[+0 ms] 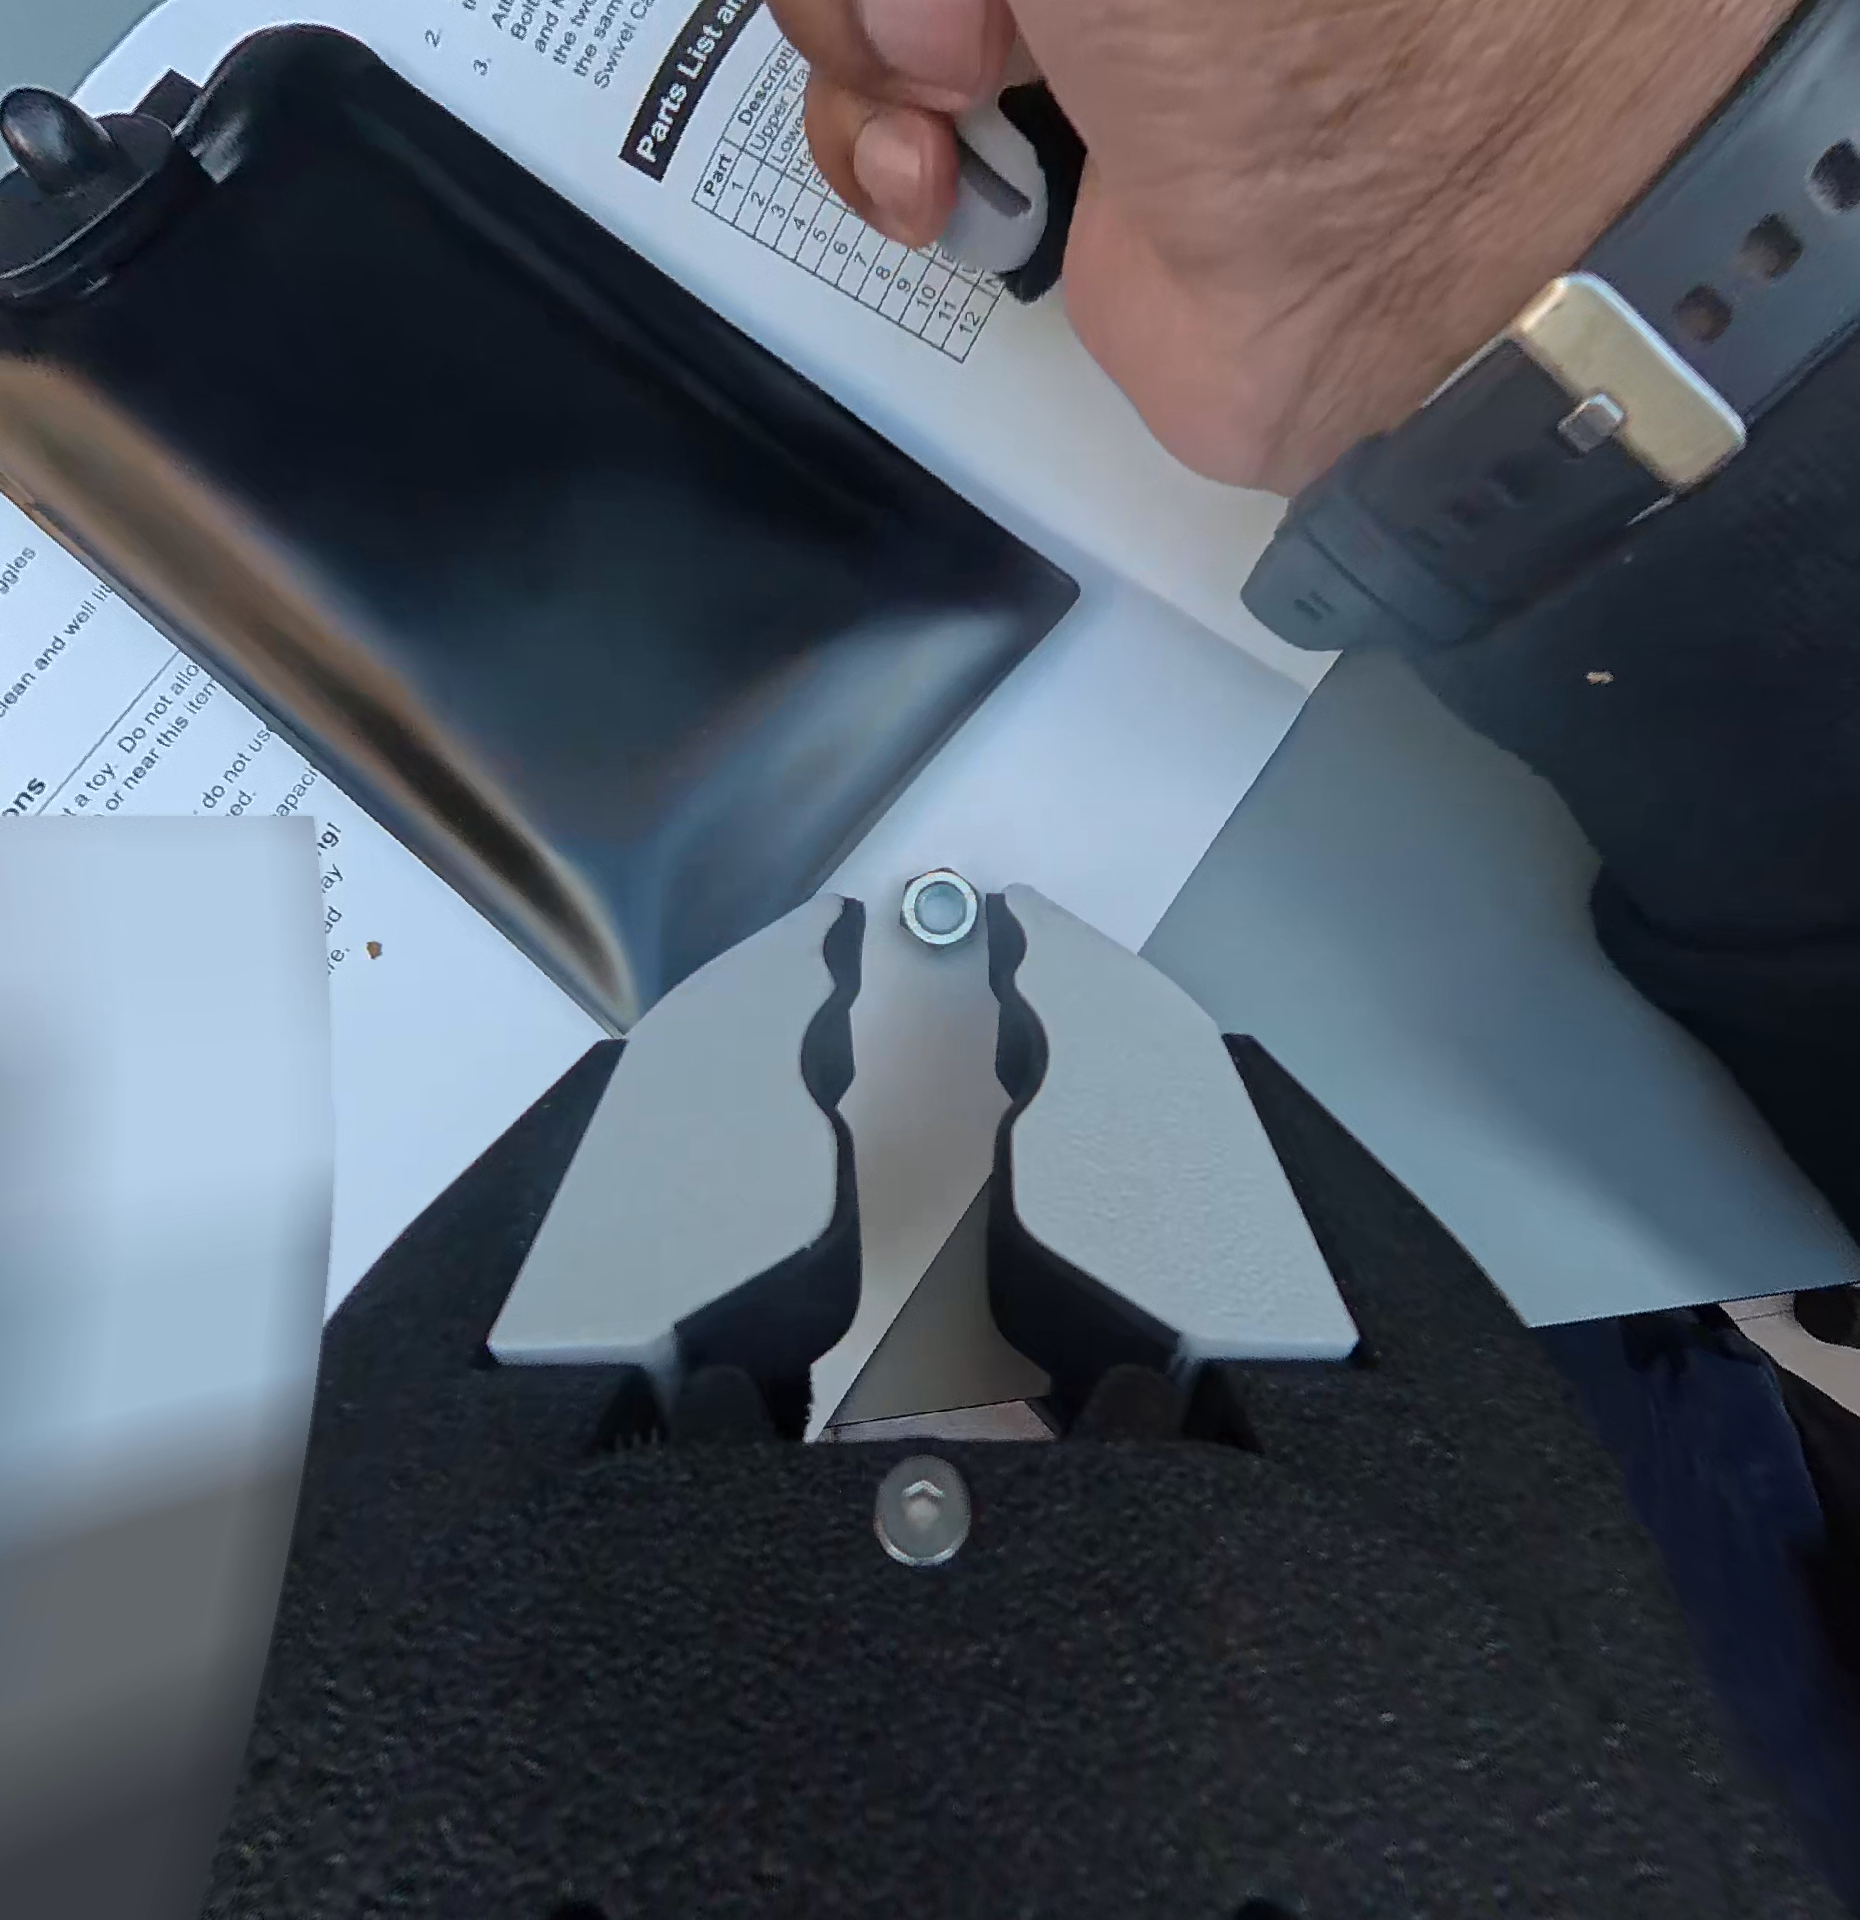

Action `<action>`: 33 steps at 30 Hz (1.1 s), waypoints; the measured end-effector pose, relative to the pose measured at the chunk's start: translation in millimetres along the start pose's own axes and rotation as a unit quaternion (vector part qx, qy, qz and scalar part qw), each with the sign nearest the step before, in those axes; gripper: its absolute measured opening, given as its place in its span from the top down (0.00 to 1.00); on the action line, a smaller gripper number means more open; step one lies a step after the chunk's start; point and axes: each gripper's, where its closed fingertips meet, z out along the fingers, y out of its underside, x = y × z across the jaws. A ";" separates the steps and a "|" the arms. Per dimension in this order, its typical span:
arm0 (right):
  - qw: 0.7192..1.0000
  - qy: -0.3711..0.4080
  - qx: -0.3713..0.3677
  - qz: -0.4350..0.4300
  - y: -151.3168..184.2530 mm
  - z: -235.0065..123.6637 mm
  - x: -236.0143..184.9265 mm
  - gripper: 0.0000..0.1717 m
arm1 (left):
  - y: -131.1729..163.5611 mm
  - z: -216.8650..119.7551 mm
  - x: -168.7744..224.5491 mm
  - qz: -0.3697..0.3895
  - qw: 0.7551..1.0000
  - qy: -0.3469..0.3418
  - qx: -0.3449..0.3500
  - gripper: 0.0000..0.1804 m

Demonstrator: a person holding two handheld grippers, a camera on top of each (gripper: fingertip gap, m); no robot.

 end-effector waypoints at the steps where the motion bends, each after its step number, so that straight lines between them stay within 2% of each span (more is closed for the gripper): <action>1: 1.000 0.000 0.002 0.002 -0.5 -0.5 0.5 0.92 | -0.1 0.0 1.3 0.004 1.000 0.001 0.003 0.89; 3: 1.000 0.000 0.004 0.005 -1.1 -1.0 1.2 0.92 | 0.1 -0.1 3.9 0.014 1.000 0.001 0.007 0.92; 14: 1.000 -0.003 0.010 0.005 -3.9 -2.9 0.9 0.92 | -3.3 -4.7 5.7 0.006 0.999 0.026 0.034 0.92; 20: 0.999 -0.007 0.038 -0.029 -27.9 -11.4 -9.7 0.92 | -48.4 -13.3 2.5 -0.020 0.994 0.052 0.092 0.93; 24: 0.994 0.004 0.069 -0.083 -63.6 -25.7 -24.6 0.92 | -78.7 5.6 13.0 -0.023 0.991 0.087 0.096 0.93; 28: 0.989 -0.010 0.081 -0.124 -90.3 -32.3 -50.3 0.92 | -96.2 32.4 38.5 0.008 0.991 0.112 0.073 0.92; 29: 0.988 -0.007 0.078 -0.133 -93.2 -33.2 -53.6 1.00 | -102.3 35.0 44.9 0.008 0.989 0.120 0.085 0.93; 30: 0.987 0.003 0.079 -0.138 -96.5 -35.0 -52.7 1.00 | -106.5 35.9 49.4 0.001 0.987 0.129 0.093 0.93; 31: 0.988 0.012 0.077 -0.133 -98.6 -36.8 -49.0 0.99 | -106.5 37.7 50.0 0.000 0.988 0.126 0.087 0.93; 33: 0.993 0.035 0.068 -0.090 -102.5 -42.3 -37.3 0.90 | -101.3 41.6 47.8 0.015 0.992 0.110 0.064 0.92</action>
